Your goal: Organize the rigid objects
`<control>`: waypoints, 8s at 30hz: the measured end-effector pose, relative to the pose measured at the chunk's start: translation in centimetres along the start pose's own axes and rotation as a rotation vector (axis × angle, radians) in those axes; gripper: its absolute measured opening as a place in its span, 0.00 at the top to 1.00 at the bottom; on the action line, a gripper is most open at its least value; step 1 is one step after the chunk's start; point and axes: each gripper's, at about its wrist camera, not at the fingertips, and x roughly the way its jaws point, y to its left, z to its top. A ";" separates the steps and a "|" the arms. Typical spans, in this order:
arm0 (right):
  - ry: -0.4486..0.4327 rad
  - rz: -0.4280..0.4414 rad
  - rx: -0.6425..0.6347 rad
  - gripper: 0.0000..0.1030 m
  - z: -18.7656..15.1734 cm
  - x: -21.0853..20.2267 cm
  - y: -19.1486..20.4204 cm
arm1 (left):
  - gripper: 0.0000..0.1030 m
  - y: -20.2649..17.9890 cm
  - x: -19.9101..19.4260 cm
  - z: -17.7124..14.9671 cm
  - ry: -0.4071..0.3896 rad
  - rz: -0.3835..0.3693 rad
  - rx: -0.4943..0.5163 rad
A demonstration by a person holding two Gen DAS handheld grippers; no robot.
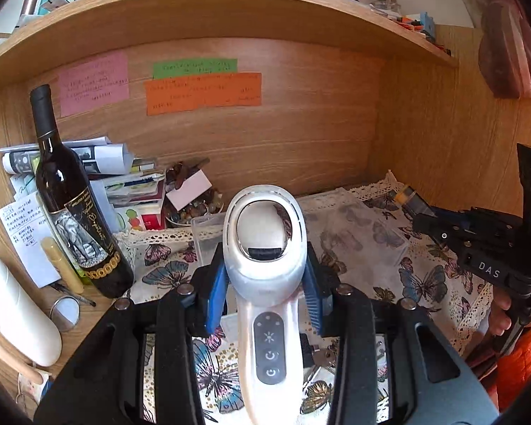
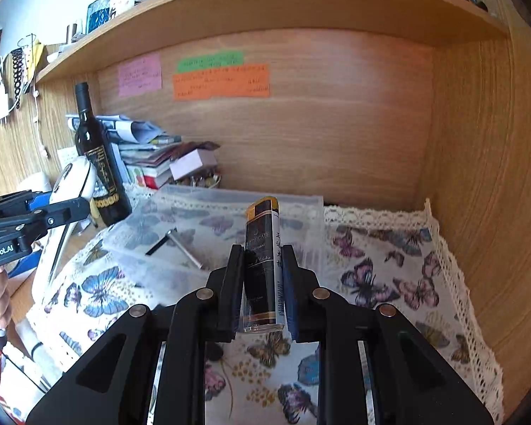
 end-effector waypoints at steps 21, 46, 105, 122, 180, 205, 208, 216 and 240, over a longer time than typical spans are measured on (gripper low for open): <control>0.131 0.032 -0.008 0.82 2.4 8.1 -1.4 | 0.63 3.2 11.4 3.9 0.141 0.001 -0.016; 0.238 0.020 -0.049 0.81 0.9 11.8 -0.7 | 0.61 1.4 15.1 1.4 0.318 -0.021 0.032; 0.268 0.189 0.050 0.61 -8.9 3.1 3.2 | 0.39 -3.9 5.2 -10.8 0.441 -0.162 0.015; 0.193 0.103 0.114 0.61 -8.5 0.5 -1.4 | 0.65 -7.9 8.7 -10.0 0.451 -0.157 0.116; 0.061 0.104 0.018 0.61 -1.6 0.9 1.3 | 0.88 -1.4 -0.1 -4.0 0.147 -0.105 -0.002; 0.103 0.048 -0.016 0.61 0.3 4.1 1.0 | 0.73 -1.2 6.2 -11.5 0.404 -0.089 0.067; 0.109 0.037 -0.020 0.61 0.7 4.9 0.9 | 0.73 -0.7 5.3 -11.0 0.374 -0.067 0.051; 0.167 0.003 -0.003 0.61 0.4 7.7 -0.1 | 0.73 0.7 2.1 -7.2 0.240 -0.074 -0.002; 0.195 0.020 -0.019 0.50 -0.5 7.3 -0.1 | 0.89 2.4 3.9 -3.8 0.242 -0.094 -0.056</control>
